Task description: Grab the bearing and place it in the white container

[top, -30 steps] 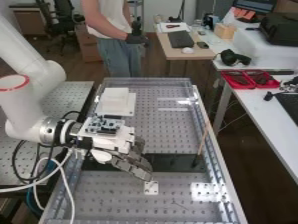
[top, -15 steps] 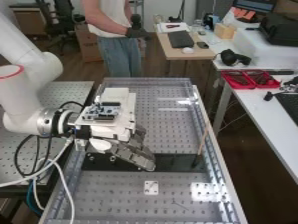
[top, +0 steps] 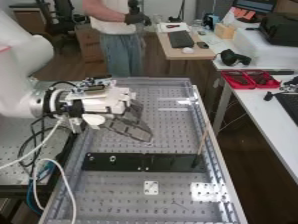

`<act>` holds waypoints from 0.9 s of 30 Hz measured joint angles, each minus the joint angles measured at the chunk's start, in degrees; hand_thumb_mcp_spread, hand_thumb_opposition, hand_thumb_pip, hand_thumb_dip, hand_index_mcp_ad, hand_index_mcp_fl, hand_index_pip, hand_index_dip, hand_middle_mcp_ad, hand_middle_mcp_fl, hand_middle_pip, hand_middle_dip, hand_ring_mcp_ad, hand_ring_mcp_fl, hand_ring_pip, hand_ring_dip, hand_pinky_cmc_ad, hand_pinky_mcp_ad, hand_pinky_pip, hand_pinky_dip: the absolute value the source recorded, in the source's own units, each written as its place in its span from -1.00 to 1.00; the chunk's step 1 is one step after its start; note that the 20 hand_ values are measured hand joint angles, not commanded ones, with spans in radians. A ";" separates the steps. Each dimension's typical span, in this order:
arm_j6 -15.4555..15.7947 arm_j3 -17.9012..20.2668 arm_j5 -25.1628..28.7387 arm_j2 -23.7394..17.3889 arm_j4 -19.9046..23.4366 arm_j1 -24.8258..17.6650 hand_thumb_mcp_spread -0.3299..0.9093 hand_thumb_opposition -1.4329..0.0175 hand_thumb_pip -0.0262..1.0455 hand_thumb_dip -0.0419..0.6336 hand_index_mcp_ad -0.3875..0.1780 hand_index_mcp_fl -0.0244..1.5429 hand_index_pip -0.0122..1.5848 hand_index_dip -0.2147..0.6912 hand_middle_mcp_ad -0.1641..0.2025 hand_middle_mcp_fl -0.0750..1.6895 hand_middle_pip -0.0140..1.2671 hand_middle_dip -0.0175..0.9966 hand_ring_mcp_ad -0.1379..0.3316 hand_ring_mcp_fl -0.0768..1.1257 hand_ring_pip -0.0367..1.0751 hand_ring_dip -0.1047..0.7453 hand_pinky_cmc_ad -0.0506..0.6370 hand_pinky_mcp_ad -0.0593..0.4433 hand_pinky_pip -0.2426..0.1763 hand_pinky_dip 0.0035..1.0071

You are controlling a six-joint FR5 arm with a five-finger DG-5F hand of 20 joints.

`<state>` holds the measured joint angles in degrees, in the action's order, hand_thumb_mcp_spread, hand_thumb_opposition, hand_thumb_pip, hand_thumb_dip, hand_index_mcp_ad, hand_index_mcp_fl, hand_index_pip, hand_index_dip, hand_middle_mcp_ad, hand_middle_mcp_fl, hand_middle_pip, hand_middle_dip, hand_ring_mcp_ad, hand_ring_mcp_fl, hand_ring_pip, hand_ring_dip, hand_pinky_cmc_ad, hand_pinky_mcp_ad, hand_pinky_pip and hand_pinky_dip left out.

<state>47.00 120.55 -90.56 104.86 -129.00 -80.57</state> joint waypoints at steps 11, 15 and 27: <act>1.03 2.45 6.28 -9.29 0.63 -6.72 0.73 -0.40 -0.02 -0.14 -0.27 -0.09 0.60 -0.49 -0.03 0.31 0.16 0.71 -0.27 0.02 -0.48 0.70 0.25 0.15 0.11 -0.65; 1.91 3.77 9.60 -12.91 1.38 -10.64 0.73 -0.40 -0.02 -0.14 -0.27 -0.09 0.60 -0.49 -0.03 0.31 0.17 0.71 -0.26 0.02 -0.48 0.71 0.25 0.16 0.11 -0.65; 5.63 7.86 23.18 -21.99 2.81 -24.43 0.73 -0.40 -0.02 -0.14 -0.28 -0.09 0.60 -0.49 -0.05 0.32 0.16 0.71 -0.26 0.03 -0.46 0.73 0.25 0.16 0.17 -0.65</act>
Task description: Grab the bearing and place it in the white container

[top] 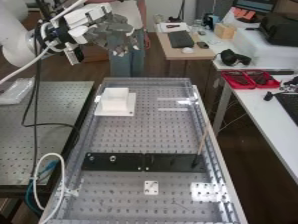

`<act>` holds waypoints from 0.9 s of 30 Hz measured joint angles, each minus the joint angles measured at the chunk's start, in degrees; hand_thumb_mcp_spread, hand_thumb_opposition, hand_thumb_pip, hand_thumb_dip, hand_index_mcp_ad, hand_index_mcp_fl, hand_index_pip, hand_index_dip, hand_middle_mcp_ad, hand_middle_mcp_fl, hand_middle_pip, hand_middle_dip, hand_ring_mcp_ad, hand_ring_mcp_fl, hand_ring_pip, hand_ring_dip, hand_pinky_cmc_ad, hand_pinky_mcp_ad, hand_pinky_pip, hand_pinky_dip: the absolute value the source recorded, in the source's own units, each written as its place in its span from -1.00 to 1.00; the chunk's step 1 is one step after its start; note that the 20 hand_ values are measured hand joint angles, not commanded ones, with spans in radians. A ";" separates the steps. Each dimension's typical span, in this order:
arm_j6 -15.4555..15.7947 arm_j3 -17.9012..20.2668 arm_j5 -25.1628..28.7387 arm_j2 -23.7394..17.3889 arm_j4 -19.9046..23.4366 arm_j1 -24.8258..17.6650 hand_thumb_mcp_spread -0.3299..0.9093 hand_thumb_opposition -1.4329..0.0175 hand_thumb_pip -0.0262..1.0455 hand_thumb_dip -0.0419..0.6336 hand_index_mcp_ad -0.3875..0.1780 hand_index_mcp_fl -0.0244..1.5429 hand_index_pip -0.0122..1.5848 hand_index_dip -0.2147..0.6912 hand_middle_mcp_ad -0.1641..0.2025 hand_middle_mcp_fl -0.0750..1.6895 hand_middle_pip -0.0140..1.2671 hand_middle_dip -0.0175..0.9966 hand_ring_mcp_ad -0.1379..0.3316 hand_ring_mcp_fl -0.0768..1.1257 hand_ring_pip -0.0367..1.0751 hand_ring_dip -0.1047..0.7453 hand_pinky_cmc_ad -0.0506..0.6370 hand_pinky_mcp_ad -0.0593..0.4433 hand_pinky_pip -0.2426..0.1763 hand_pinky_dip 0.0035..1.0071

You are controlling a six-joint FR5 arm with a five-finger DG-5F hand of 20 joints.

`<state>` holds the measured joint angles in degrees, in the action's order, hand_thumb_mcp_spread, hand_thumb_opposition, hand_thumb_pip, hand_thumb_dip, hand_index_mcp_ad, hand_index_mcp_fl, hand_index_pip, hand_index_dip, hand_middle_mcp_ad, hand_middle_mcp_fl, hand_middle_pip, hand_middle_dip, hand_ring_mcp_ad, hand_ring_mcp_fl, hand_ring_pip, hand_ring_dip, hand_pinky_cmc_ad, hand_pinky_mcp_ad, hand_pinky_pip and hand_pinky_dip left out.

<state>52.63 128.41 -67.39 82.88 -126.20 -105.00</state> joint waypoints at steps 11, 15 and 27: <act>4.40 2.48 12.00 -4.91 0.47 -12.23 0.73 -0.40 -0.02 -0.14 -0.28 -0.09 0.60 -0.49 -0.05 0.34 0.16 0.71 -0.26 0.03 -0.46 0.73 0.25 0.21 0.17 -0.65; 4.68 4.13 14.64 -6.57 0.32 -17.13 0.72 -0.41 -0.02 -0.13 -0.27 -0.09 0.60 -0.49 -0.05 0.34 0.16 0.71 -0.26 0.03 -0.46 0.74 0.25 0.21 0.17 -0.65; -0.99 9.84 20.21 -8.20 -0.52 -26.02 0.73 -0.42 -0.02 -0.13 -0.27 -0.08 0.60 -0.49 -0.10 0.34 0.16 0.71 -0.27 0.03 -0.47 0.76 0.25 0.22 0.17 -0.65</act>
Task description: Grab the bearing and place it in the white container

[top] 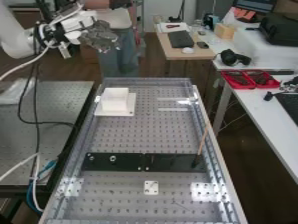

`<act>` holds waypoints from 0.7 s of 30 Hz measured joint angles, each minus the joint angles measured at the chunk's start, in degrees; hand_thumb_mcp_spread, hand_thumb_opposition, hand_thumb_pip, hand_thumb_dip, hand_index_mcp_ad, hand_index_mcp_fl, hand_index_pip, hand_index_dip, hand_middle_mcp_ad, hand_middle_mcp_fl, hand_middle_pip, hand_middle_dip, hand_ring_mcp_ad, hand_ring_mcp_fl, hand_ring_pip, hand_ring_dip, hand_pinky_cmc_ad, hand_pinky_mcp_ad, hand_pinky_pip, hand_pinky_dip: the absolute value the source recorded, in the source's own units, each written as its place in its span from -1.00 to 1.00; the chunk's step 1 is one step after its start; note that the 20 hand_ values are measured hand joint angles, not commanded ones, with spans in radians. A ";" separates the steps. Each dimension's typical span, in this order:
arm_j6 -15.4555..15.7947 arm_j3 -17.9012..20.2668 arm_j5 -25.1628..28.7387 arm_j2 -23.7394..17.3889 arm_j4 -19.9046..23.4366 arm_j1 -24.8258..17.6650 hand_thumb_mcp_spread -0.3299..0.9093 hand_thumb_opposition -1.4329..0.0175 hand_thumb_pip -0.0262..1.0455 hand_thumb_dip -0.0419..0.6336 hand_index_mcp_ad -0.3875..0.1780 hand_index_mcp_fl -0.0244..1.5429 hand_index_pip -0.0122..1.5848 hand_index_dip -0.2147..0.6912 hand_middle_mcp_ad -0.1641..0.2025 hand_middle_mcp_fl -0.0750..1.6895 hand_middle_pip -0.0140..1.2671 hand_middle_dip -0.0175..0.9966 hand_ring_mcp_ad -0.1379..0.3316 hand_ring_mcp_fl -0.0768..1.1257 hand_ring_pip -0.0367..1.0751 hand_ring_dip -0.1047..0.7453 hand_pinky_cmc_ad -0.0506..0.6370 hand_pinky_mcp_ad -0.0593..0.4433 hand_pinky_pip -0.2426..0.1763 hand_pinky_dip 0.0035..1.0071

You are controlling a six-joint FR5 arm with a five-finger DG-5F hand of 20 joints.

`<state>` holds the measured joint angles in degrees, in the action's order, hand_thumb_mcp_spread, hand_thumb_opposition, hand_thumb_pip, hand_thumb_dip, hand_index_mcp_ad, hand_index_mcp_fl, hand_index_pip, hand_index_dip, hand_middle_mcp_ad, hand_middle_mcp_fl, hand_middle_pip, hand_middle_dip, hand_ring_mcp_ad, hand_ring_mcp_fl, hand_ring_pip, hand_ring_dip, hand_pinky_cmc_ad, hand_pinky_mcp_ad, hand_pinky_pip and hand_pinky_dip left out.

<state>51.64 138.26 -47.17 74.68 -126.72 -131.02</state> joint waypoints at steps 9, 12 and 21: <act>-4.96 0.71 2.37 6.15 2.85 -0.40 0.73 -0.42 -0.02 -0.13 -0.28 -0.08 0.60 -0.49 -0.10 0.34 0.16 0.71 -0.27 0.03 -0.47 0.76 0.26 0.23 0.17 -0.65; -6.19 0.80 3.29 8.41 3.74 -0.21 0.73 -0.42 -0.02 -0.13 -0.27 -0.08 0.60 -0.49 -0.10 0.34 0.16 0.71 -0.27 0.03 -0.47 0.76 0.26 0.23 0.17 -0.65; -12.29 0.69 5.54 14.98 3.21 -0.29 0.73 -0.42 -0.02 -0.13 -0.27 -0.08 0.60 -0.49 -0.10 0.34 0.15 0.71 -0.26 0.03 -0.47 0.75 0.25 0.22 0.17 -0.65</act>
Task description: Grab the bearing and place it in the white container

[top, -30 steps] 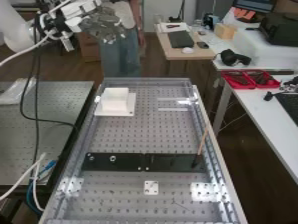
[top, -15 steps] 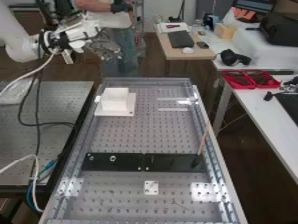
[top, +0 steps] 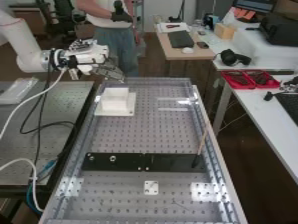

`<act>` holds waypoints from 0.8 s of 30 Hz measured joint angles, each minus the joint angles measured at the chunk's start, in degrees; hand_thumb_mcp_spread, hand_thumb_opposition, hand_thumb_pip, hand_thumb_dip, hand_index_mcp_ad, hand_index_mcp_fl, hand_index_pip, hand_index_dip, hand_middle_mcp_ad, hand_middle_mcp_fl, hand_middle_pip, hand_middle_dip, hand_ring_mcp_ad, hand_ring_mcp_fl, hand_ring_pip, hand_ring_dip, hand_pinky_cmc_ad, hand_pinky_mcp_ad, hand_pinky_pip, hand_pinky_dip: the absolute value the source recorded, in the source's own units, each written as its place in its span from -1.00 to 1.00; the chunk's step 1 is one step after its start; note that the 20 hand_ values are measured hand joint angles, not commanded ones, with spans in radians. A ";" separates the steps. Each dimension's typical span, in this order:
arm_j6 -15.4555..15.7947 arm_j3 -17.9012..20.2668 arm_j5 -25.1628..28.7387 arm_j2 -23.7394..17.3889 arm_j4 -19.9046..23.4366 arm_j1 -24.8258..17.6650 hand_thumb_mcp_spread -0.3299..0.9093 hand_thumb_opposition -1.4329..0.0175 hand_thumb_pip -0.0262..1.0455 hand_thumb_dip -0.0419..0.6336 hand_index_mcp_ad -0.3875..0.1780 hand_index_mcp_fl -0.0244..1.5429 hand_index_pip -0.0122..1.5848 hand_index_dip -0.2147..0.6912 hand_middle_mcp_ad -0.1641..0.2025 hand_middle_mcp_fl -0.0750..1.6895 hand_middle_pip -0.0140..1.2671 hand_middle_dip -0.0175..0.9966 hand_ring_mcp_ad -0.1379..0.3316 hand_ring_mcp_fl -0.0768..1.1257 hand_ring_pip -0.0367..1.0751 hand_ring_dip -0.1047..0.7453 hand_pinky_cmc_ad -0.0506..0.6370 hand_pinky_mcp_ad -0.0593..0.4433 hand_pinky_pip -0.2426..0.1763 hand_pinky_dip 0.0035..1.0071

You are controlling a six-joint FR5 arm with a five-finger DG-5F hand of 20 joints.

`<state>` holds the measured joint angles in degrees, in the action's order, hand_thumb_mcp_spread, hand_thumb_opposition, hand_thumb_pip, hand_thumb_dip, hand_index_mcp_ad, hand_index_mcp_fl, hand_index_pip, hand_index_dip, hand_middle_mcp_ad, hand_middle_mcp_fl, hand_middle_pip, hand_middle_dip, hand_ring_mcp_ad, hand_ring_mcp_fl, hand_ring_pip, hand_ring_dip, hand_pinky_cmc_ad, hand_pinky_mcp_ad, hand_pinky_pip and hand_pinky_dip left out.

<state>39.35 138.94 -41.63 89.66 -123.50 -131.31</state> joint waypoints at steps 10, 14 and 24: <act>-5.15 -0.60 1.92 5.87 -0.76 -0.76 0.73 -0.42 -0.02 -0.14 -0.27 -0.08 0.60 -0.50 -0.09 0.33 0.17 0.71 -0.27 0.03 -0.47 0.76 0.29 0.24 0.17 -0.65; -6.13 -0.87 2.10 6.84 -1.04 -1.09 0.73 -0.42 -0.02 -0.14 -0.27 -0.08 0.60 -0.50 -0.09 0.32 0.17 0.71 -0.27 0.02 -0.46 0.76 0.29 0.22 0.17 -0.65; -11.46 -3.14 1.94 8.17 -9.40 -0.98 0.65 -0.42 -0.01 -0.13 -0.28 -0.12 0.60 -0.50 -0.10 0.10 0.08 0.71 -0.26 -0.16 -0.47 0.75 0.29 0.22 0.17 -0.65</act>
<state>27.89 135.80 -39.69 97.83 -132.90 -132.29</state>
